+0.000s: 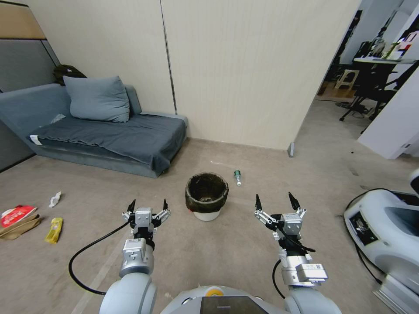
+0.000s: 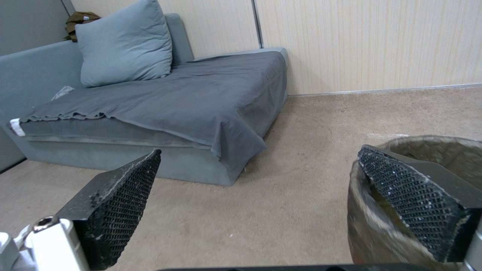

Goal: Pick up the trash bin, then pick up the garbage from the floor and place it into the trash bin.

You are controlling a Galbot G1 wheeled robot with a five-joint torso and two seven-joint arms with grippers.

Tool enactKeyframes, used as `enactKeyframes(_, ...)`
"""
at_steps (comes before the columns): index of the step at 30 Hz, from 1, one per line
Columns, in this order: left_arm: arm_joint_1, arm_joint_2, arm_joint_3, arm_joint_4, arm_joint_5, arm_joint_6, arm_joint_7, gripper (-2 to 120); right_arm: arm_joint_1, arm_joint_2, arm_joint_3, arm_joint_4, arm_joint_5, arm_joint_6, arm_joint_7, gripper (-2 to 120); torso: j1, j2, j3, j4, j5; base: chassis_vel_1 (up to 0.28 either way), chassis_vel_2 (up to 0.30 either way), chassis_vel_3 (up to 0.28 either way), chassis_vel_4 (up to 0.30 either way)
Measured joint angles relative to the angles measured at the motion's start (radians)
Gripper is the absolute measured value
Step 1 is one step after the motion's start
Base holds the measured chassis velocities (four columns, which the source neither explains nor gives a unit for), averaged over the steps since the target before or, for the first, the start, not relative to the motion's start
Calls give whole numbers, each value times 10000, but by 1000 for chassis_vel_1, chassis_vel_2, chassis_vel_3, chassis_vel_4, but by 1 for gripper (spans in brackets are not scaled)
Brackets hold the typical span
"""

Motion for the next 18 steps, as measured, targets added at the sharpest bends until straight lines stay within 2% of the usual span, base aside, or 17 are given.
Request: enactKeyframes(18,7,-3,10,1,2,-23,52,100,-12,-1,-6,0,33,19,-10,100,-1,0,0,1,0,-165,160,159,-165)
